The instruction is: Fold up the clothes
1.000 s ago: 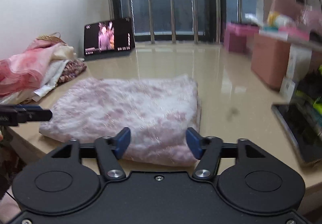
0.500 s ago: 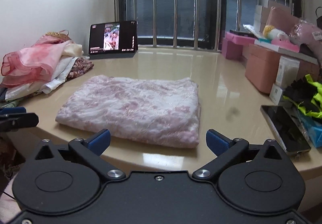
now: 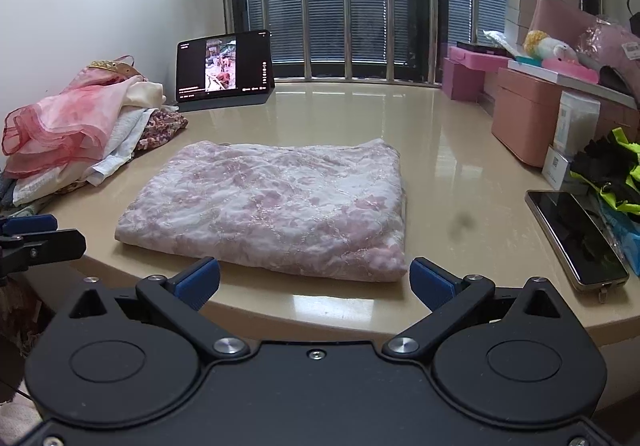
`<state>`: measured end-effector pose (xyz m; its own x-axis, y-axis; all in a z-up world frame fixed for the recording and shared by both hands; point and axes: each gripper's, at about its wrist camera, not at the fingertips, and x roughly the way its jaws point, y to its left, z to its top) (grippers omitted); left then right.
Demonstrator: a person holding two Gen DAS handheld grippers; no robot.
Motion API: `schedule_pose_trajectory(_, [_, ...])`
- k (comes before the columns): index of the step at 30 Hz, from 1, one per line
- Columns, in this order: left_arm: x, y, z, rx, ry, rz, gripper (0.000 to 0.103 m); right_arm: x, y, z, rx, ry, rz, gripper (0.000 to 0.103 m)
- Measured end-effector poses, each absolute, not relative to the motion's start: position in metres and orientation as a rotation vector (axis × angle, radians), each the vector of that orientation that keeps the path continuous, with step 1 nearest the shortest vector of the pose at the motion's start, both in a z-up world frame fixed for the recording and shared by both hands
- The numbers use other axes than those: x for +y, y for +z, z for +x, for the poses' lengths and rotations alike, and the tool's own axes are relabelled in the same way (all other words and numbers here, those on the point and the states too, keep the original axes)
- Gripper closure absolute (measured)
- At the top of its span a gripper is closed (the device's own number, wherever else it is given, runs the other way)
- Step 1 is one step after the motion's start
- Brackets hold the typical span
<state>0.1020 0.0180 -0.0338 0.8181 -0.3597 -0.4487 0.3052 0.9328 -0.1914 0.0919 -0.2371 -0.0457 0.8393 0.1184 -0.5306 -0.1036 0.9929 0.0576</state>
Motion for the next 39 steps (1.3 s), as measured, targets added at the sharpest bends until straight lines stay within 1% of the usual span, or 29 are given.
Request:
schedule_pose_trajectory(19, [0.023, -0.039, 0.128, 0.563, -0.315, -0.151, 0.000, -0.259, -0.054, 0.118, 0.604, 0.071, 0.108, 0.001])
schedule_pose_trajectory(32, [0.022, -0.017, 0.172, 0.599, -0.294, -0.167, 0.000, -0.276, -0.033, 0.152, 0.592, 0.061, 0.165, 0.001])
schedule_pose_trajectory(39, [0.023, -0.021, 0.200, 0.659, -0.256, -0.186, 0.000, -0.286, -0.036, 0.177, 0.615, 0.056, 0.207, 0.001])
